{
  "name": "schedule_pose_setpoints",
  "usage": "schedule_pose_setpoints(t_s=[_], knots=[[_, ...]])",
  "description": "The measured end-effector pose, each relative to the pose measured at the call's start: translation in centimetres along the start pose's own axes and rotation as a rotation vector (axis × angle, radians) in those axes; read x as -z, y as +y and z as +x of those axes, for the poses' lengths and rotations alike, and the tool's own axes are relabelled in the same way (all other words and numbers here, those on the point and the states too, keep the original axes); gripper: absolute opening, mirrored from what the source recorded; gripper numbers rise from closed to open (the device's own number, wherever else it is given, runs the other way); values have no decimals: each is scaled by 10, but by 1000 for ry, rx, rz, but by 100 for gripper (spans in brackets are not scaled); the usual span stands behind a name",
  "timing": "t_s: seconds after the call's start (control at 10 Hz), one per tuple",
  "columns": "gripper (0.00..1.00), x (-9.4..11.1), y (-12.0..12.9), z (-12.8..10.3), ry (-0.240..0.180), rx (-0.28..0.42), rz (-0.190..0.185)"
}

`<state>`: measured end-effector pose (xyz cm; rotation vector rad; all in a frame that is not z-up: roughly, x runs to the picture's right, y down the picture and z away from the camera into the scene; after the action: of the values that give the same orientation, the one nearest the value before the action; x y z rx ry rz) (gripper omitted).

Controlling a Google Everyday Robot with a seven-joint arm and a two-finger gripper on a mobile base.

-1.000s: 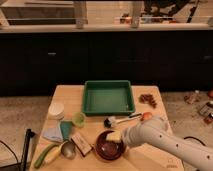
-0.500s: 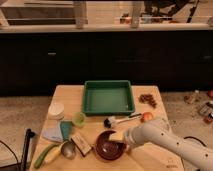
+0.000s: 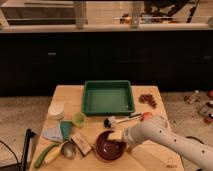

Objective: Stack bowls into tray

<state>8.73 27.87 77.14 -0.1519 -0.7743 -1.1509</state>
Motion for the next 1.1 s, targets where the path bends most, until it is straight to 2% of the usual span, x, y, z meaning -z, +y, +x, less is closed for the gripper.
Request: schedule_pose_setpoints(t_s=[0.2,0.7,0.9,1.0,1.1], knots=[[76,0,0,0,0,3,-1],[22,-2,-1,-1,-5,-6,-7],[5,-10,-1,0,-11,-27,-27],[0,-13,-2,0,-16,-38,-32],[0,-13,-2,0,-16,-47,-33]])
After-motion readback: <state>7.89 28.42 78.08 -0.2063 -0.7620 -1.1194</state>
